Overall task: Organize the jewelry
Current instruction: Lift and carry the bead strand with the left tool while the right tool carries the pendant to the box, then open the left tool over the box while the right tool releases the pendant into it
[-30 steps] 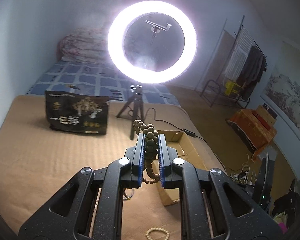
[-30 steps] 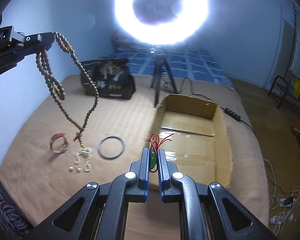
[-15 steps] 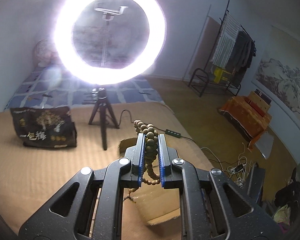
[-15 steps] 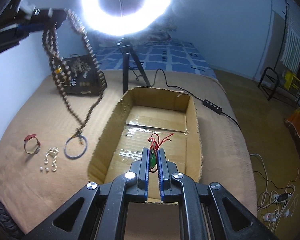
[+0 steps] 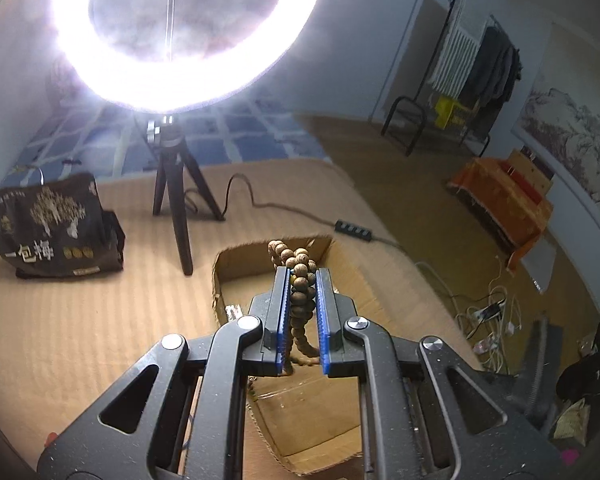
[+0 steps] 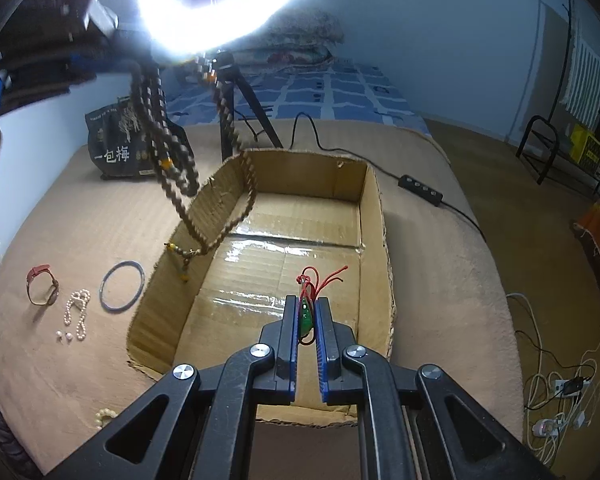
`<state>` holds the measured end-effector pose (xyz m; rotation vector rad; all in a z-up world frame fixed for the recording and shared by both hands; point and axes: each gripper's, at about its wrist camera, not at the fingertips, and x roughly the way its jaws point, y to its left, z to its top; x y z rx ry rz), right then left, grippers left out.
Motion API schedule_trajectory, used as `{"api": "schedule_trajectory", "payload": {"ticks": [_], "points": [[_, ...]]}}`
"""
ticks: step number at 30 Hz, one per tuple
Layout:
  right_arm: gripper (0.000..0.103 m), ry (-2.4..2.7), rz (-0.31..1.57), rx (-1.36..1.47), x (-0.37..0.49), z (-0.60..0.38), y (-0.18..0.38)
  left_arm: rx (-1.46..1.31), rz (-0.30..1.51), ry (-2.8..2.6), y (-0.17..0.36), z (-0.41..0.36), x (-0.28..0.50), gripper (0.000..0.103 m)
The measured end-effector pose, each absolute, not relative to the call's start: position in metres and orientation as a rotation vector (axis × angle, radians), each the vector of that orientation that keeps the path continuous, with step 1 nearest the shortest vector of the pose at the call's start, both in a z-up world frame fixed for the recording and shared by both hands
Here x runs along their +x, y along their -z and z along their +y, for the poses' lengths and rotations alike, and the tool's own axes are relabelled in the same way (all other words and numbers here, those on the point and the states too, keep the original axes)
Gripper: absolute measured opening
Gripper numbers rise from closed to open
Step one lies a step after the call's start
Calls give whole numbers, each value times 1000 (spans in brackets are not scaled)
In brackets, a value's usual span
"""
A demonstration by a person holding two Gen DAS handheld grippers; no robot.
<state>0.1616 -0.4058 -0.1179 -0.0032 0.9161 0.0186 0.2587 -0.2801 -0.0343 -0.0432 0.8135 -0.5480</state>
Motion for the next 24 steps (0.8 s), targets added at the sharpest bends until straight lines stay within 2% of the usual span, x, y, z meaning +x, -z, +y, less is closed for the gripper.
{"api": "schedule_trajectory", "payload": {"ticks": [7, 10, 11, 12, 13, 14, 15, 16, 17, 20, 24], "points": [[7, -25, 962, 23, 168, -412, 137, -23, 891, 533, 67, -282, 272, 10], [25, -20, 965, 23, 168, -413, 140, -13, 912, 531, 73, -283, 274, 11], [29, -20, 963, 22, 168, -412, 141, -6, 918, 530, 75, -283, 274, 17], [30, -20, 963, 20, 168, -412, 141, -2, 917, 530, 75, -283, 274, 32], [33, -20, 964, 18, 169, -412, 141, 3, 913, 528, 75, -283, 273, 41], [42, -19, 964, 15, 169, -412, 141, 4, 910, 526, 76, -283, 273, 52], [49, -16, 963, 10, 168, -411, 141, 6, 902, 520, 75, -282, 271, 55], [63, -13, 958, 6, 167, -410, 140, 10, 900, 515, 75, -282, 272, 56], [72, -11, 952, 3, 166, -410, 139, 14, 904, 510, 76, -281, 272, 57], [80, -10, 938, -8, 164, -407, 136, 7, 912, 506, 77, -278, 272, 57], [86, -3, 929, -24, 161, -404, 132, 14, 911, 501, 75, -273, 268, 57]]}}
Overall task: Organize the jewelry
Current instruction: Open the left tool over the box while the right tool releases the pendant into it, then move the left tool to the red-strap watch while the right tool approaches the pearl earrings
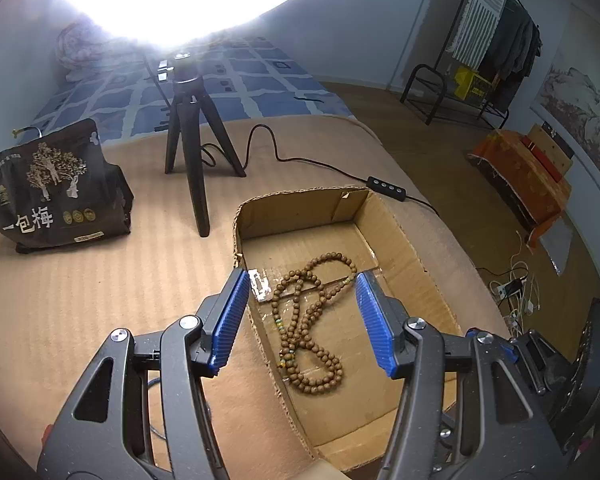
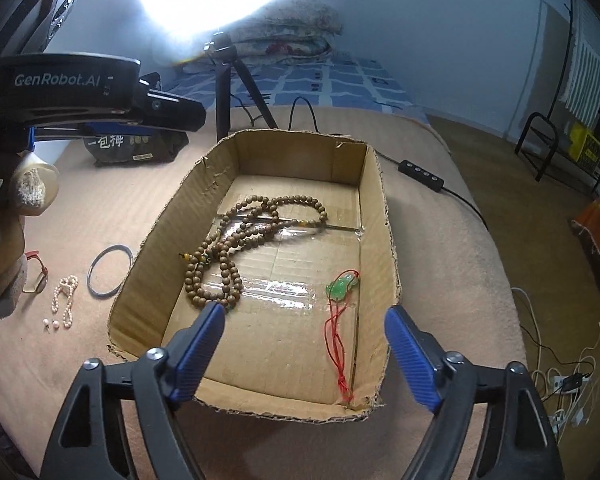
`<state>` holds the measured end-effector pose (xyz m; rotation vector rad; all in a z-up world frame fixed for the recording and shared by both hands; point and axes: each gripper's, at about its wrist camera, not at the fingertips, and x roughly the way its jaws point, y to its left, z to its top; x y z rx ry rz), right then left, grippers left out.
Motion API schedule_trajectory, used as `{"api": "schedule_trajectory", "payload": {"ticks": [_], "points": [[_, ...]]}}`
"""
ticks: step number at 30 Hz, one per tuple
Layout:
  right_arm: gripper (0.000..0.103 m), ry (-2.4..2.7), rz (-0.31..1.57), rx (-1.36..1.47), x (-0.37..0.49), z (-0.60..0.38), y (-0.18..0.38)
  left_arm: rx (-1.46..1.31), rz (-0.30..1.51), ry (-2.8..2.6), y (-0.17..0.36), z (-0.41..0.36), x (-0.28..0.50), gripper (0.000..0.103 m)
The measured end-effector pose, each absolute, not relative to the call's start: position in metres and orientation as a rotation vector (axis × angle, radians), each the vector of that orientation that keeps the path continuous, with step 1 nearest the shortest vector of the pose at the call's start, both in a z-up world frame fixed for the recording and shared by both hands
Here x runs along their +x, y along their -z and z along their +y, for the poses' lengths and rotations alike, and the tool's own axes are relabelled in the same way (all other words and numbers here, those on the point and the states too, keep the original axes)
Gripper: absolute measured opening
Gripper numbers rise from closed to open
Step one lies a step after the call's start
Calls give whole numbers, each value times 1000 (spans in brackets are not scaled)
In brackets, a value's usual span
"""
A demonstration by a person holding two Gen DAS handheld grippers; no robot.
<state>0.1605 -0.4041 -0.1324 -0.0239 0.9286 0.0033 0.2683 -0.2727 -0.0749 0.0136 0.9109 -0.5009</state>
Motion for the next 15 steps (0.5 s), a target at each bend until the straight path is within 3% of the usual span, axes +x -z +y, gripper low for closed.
{"api": "schedule_trajectory", "payload": {"ticks": [15], "points": [[88, -5, 880, -37, 141, -385, 100, 15, 859, 447, 40, -222, 239, 57]]}}
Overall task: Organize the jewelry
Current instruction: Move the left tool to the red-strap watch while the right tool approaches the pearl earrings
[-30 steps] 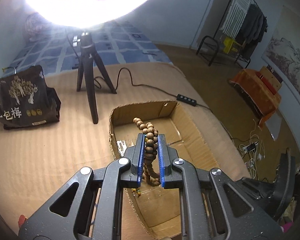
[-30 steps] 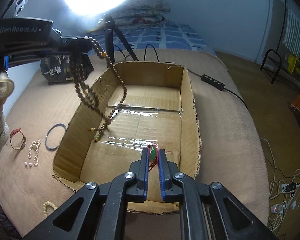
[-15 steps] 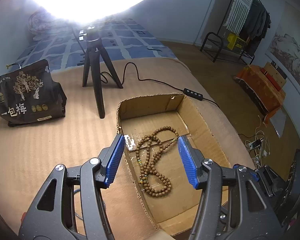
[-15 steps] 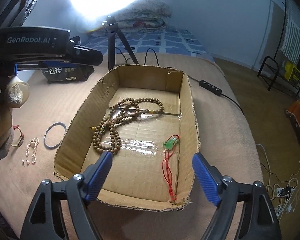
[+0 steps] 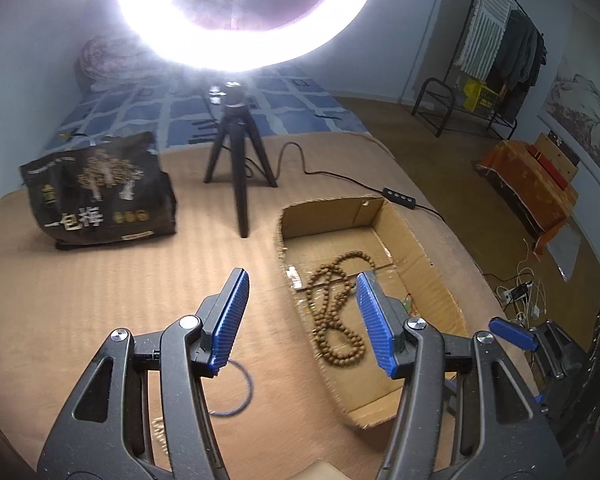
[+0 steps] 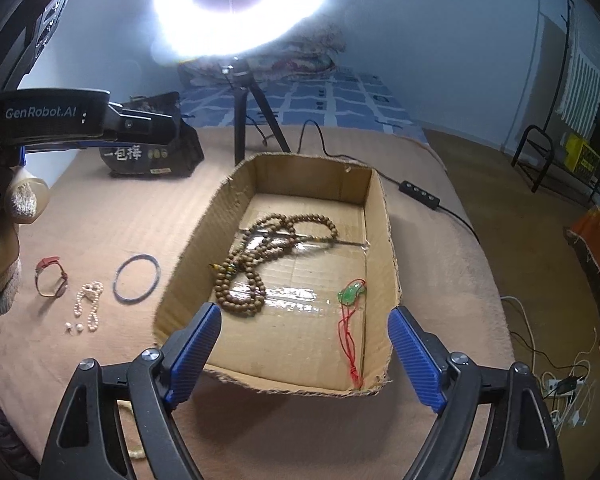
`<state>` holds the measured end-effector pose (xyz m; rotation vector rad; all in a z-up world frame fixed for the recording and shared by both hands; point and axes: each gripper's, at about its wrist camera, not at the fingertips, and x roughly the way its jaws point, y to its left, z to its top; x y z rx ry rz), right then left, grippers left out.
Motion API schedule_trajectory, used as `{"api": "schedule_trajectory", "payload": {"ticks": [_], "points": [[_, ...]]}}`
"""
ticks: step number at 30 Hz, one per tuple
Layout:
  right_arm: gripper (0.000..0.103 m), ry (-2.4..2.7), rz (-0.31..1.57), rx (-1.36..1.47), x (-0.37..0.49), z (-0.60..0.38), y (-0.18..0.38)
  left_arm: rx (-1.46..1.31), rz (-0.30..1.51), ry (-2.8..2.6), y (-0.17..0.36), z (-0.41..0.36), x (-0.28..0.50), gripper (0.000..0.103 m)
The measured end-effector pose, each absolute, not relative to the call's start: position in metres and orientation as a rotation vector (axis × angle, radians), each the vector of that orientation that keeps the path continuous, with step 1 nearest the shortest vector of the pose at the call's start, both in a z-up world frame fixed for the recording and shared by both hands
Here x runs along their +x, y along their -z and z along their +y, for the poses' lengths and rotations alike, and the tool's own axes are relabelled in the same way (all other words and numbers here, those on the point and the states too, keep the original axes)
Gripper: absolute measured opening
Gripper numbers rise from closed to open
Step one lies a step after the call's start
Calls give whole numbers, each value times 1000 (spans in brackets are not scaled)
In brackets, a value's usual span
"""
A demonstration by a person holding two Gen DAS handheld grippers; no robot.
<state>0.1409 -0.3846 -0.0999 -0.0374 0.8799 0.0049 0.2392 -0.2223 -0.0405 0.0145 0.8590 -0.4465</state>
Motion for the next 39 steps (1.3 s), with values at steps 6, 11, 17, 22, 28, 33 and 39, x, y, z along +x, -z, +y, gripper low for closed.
{"api": "schedule_trajectory", "payload": {"ticks": [6, 11, 17, 22, 28, 33, 39], "points": [[90, -21, 845, -58, 125, -367, 79, 28, 832, 406, 26, -185, 223, 57], [92, -39, 819, -84, 109, -350, 67, 26, 824, 360, 21, -138, 211, 57], [93, -79, 806, -126, 93, -326, 62, -7, 830, 285, 24, -77, 201, 57], [93, -112, 804, -152, 85, -307, 64, -45, 855, 230, 36, -32, 194, 57], [93, -160, 822, -186, 79, -281, 70, -76, 892, 187, 53, 2, 192, 57], [93, -201, 836, -195, 80, -263, 74, -52, 923, 178, 68, 8, 190, 57], [93, -243, 866, -187, 88, -246, 83, -23, 986, 182, 96, 4, 187, 57]]}}
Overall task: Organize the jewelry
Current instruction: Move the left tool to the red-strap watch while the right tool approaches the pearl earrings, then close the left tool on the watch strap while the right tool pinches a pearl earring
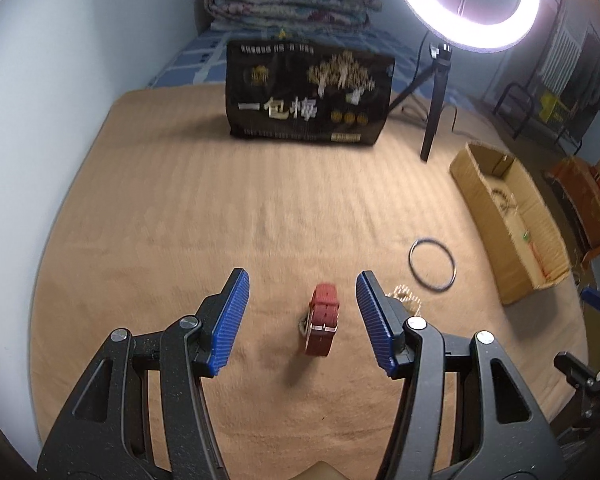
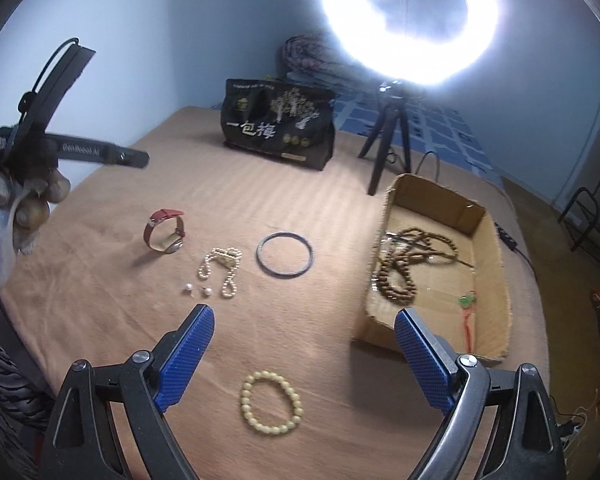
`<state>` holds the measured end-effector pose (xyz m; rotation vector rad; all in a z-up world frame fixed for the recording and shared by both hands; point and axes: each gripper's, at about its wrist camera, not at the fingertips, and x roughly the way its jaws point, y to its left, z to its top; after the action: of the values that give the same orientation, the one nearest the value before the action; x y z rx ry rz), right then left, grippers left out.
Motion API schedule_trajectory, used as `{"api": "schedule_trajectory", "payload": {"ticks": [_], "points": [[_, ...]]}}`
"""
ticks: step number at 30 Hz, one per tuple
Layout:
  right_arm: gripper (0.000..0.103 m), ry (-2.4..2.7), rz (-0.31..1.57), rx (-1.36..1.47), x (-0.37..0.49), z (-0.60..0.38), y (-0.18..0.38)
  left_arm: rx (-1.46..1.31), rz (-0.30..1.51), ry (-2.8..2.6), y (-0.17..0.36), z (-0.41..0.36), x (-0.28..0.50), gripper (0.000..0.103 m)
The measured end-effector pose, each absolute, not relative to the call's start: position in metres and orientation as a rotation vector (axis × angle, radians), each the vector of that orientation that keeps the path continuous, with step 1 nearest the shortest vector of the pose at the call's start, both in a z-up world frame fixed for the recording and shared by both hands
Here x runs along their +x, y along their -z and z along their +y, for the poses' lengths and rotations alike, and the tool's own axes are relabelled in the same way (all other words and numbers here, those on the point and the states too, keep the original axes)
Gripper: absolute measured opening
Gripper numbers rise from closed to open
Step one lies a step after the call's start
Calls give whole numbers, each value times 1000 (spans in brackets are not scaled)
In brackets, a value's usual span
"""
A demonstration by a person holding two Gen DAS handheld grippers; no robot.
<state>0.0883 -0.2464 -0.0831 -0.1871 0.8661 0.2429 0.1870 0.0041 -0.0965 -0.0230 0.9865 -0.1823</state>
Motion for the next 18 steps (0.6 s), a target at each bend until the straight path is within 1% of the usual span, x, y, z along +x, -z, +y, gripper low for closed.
{"api": "schedule_trajectory", "payload": {"ticks": [6, 13, 15, 16, 17, 18], "points": [[93, -276, 920, -177, 92, -238, 101, 22, 1041, 189, 122, -4, 185, 57], [93, -303, 973, -151, 104, -228, 120, 30, 1074, 189, 134, -8, 188, 57], [89, -317, 978, -141, 110, -221, 124, 29, 1088, 189, 139, -8, 189, 57], [83, -325, 980, -137, 112, -219, 125, 31, 1094, 189, 142, -9, 190, 57], [75, -344, 988, -128, 115, -215, 128, 35, 1098, 189, 144, -10, 190, 57], [70, -358, 995, -123, 117, -213, 130, 40, 1100, 189, 145, -11, 191, 57]]}}
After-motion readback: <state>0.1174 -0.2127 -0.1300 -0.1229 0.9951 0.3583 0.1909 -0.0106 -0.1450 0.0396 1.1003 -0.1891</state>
